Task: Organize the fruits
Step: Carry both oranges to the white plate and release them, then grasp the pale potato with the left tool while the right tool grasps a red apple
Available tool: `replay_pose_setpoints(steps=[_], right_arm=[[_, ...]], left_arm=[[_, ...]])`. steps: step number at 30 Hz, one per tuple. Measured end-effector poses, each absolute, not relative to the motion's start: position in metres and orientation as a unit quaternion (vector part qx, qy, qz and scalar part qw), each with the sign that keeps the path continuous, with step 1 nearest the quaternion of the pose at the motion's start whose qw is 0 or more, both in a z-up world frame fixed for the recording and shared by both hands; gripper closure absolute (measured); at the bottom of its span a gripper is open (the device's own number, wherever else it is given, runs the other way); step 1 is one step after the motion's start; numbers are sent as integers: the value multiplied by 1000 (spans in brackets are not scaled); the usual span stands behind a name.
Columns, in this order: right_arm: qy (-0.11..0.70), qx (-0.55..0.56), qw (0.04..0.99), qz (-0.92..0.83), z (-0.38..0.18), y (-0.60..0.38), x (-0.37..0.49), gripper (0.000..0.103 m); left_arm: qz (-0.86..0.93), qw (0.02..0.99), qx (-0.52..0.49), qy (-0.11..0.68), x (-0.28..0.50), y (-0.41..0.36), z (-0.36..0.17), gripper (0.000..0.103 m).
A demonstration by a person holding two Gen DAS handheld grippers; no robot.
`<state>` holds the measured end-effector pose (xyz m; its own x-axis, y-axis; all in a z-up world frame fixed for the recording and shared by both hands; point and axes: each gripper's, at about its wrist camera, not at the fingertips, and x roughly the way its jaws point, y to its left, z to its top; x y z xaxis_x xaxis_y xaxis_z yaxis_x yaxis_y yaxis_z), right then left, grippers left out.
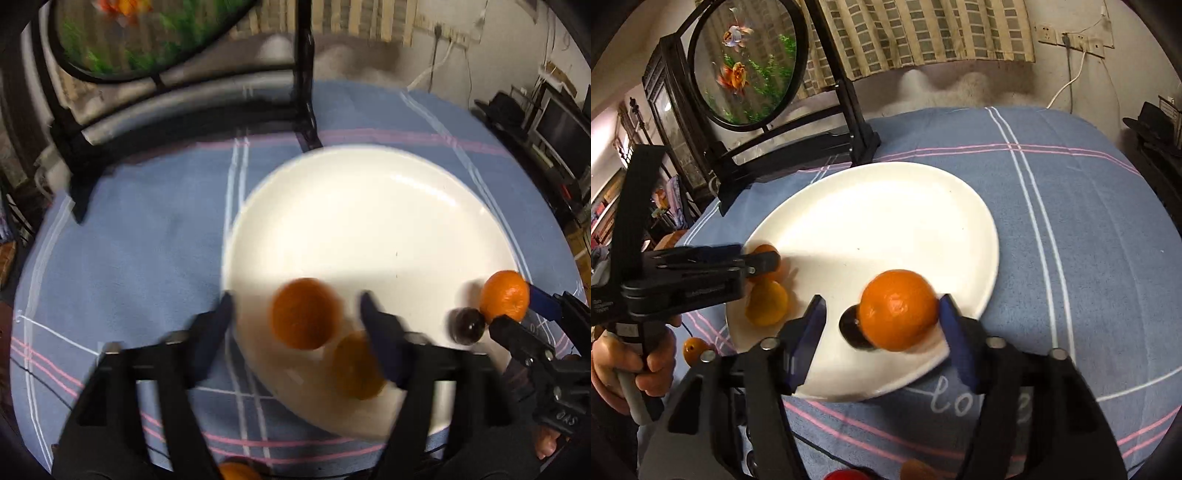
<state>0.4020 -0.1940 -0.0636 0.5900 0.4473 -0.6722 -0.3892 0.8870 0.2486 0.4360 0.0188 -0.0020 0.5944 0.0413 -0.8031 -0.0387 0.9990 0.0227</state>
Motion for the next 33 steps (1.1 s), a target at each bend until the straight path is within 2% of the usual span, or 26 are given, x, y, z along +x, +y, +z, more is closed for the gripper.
replay_pose_setpoints(steps=[5, 8, 14, 21, 28, 33], right_arm=[[361, 40, 894, 263, -42, -201, 357, 39], [350, 29, 891, 289, -38, -204, 316, 39], [312, -21, 902, 297, -49, -214, 251, 39], [353, -34, 888, 293, -72, -224, 233, 39], [383, -68, 872, 299, -86, -211, 227, 40], [392, -73, 868, 297, -91, -209, 228, 40]], left_arm=[[32, 911, 43, 408, 373, 18, 27, 6], [23, 920, 42, 388, 325, 20, 33, 4], [-20, 930, 32, 367, 248, 15, 20, 3], [-74, 922, 24, 380, 197, 10, -9, 3], [-102, 913, 26, 394, 180, 7, -22, 4], [-124, 906, 29, 403, 177, 2, -26, 12]])
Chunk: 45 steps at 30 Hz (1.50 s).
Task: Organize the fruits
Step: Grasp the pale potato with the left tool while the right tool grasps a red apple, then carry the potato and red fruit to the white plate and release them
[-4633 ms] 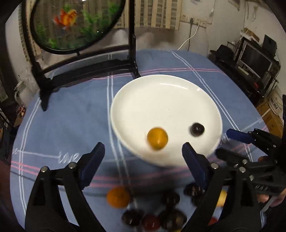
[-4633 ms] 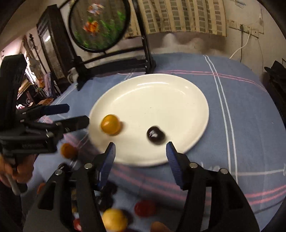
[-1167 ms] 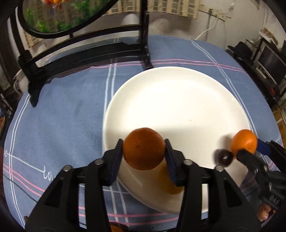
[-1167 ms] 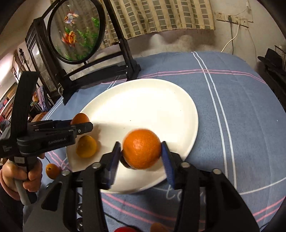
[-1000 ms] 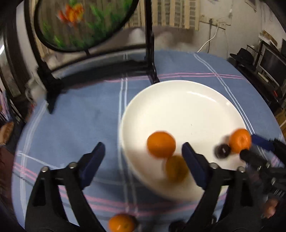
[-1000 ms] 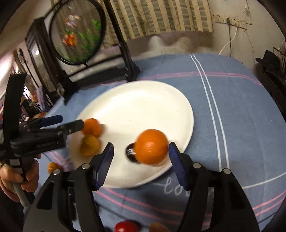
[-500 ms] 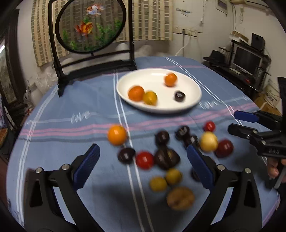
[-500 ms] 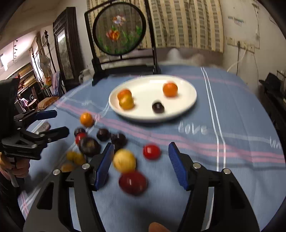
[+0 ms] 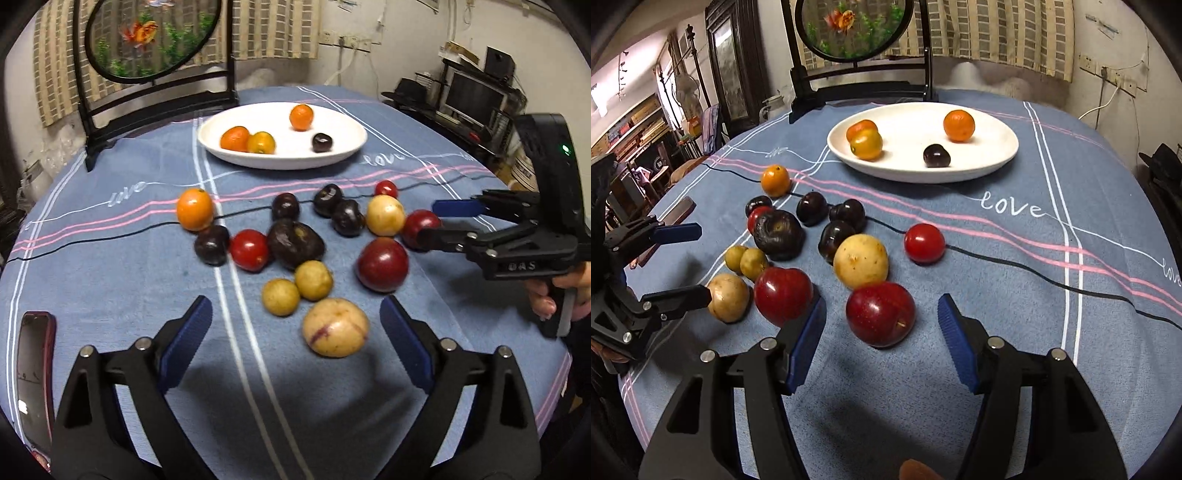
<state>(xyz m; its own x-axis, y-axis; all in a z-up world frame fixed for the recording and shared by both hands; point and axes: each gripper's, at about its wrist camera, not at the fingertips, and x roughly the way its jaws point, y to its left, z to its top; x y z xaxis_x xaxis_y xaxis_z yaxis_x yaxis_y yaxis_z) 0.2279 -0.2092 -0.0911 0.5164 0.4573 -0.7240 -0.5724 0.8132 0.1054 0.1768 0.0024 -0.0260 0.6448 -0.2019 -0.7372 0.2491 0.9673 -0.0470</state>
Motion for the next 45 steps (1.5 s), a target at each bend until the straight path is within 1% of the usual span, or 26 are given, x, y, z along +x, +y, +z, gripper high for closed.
replay_pose_setpoints(steps=[3, 8, 13, 15, 17, 23, 26, 32, 34, 36, 40, 45], right_arm=[[400, -74, 865, 294, -94, -209, 230, 41], [405, -79, 862, 294, -97, -207, 231, 45], [407, -87, 861, 291, -100, -204, 231, 46], [407, -88, 861, 291, -101, -204, 231, 50], [408, -88, 861, 291, -101, -204, 231, 51], [408, -91, 860, 293, -102, -202, 231, 52], [407, -91, 861, 293, -102, -202, 231, 55], [408, -95, 860, 290, -104, -200, 231, 56], [406, -95, 861, 290, -103, -200, 231, 58], [404, -94, 862, 291, -103, -200, 231, 60], [402, -94, 863, 291, -102, -200, 231, 61], [400, -94, 863, 294, -100, -200, 229, 62]], left_arm=[[-140, 900, 42, 411, 175, -6, -30, 19], [-153, 890, 49, 426, 176, -13, -37, 28], [-159, 882, 40, 442, 181, -12, -43, 35], [-163, 879, 31, 447, 182, -10, -45, 40], [-164, 877, 27, 450, 182, -9, -46, 42], [-164, 875, 22, 455, 184, -11, -48, 42], [-167, 874, 21, 455, 186, -11, -48, 42], [-173, 873, 20, 456, 186, -15, -48, 44], [-174, 873, 20, 456, 187, -16, -48, 46], [-175, 873, 14, 456, 188, -15, -48, 51], [-172, 873, 6, 456, 189, -11, -49, 59], [-174, 873, -2, 455, 188, -9, -48, 61]])
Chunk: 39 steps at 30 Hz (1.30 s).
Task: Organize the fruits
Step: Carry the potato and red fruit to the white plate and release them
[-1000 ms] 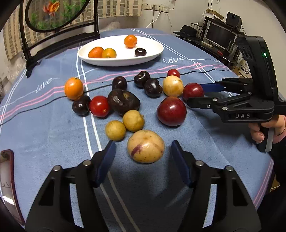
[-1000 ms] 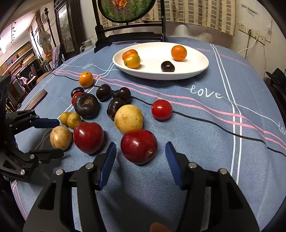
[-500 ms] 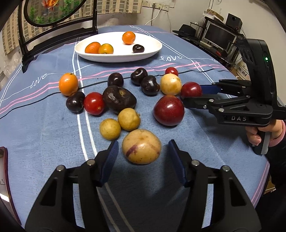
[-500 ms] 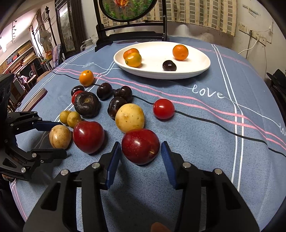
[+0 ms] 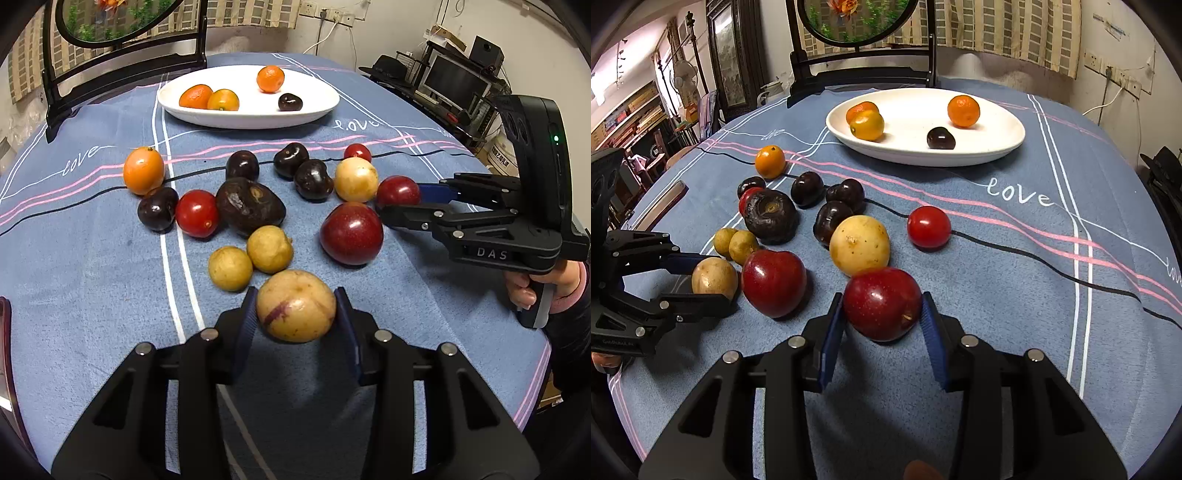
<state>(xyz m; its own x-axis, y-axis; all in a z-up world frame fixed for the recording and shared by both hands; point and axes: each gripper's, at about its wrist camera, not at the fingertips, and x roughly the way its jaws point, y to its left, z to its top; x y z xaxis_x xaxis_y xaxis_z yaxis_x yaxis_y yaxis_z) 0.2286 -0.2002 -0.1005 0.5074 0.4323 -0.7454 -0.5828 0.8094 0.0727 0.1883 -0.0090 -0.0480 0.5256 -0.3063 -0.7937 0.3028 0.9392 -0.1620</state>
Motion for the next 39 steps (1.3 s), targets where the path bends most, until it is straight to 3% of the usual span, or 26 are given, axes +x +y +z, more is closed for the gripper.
replay_pose_setpoints(steps=[9, 16, 25, 28, 30, 33, 36, 39], right_arm=[[374, -16, 865, 335, -76, -213, 235, 62], [323, 11, 905, 277, -48, -201, 308, 62], [360, 20, 899, 246, -67, -189, 385, 62], [361, 19, 899, 245, -68, -192, 389, 53], [350, 19, 905, 240, -60, -198, 384, 49], [329, 15, 913, 240, -46, -203, 366, 49], [313, 13, 915, 253, -34, -203, 335, 49], [306, 4, 907, 291, -31, -198, 294, 47]], left_arm=[[-204, 885, -60, 414, 191, 9, -14, 62], [-163, 911, -25, 377, 271, -4, 34, 61], [-103, 899, -4, 425, 387, -28, 6, 61], [-88, 897, 3, 433, 395, -29, 1, 59], [-87, 903, 2, 421, 390, -25, 7, 41], [-73, 917, -1, 392, 370, -14, 22, 23], [-64, 925, 1, 373, 336, -1, 32, 10], [-45, 930, 8, 364, 300, 15, 29, 5]])
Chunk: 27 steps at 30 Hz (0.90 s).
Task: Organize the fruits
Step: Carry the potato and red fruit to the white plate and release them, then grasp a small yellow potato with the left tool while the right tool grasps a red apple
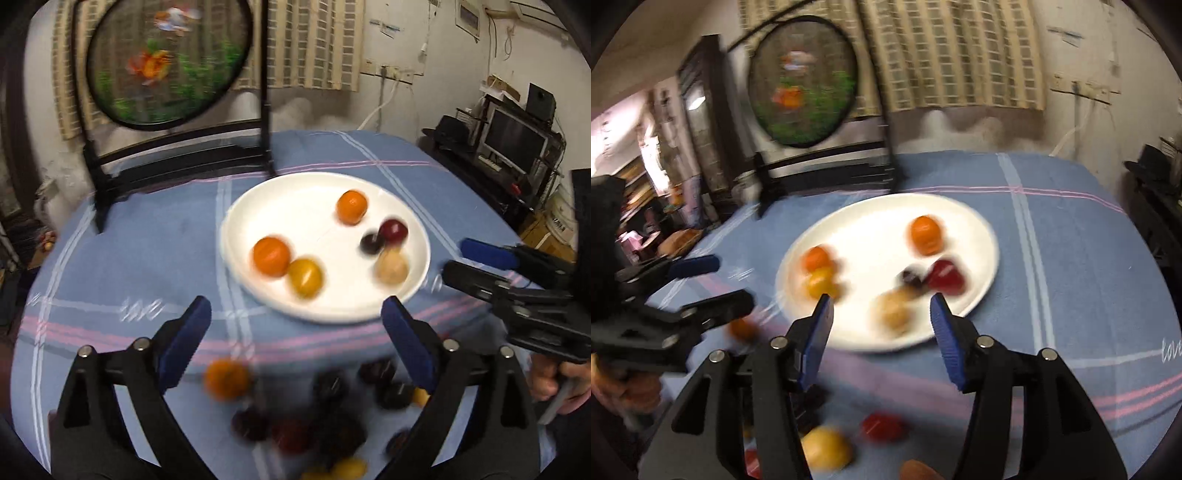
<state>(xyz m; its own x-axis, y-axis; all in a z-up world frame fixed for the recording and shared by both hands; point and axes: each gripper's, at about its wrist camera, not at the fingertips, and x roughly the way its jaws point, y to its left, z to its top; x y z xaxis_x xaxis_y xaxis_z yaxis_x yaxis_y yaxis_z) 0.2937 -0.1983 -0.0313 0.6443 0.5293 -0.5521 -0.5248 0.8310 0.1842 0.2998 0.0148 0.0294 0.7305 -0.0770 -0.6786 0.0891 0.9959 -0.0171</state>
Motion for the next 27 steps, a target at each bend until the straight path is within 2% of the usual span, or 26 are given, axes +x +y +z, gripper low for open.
replay_pose_setpoints(steps=[4, 10, 25, 27], right_arm=[[303, -25, 892, 334, -43, -188, 239, 47], [352, -96, 853, 372, -74, -161, 200, 47], [388, -111, 839, 364, -100, -150, 208, 47], [395, -111, 836, 364, -103, -147, 211, 53]], left_arm=[[-41, 925, -13, 377, 267, 39, 10, 5], [-26, 913, -58, 402, 240, 71, -12, 5], [-65, 911, -33, 406, 209, 52, -23, 5], [-75, 911, -26, 404, 206, 49, -22, 5]])
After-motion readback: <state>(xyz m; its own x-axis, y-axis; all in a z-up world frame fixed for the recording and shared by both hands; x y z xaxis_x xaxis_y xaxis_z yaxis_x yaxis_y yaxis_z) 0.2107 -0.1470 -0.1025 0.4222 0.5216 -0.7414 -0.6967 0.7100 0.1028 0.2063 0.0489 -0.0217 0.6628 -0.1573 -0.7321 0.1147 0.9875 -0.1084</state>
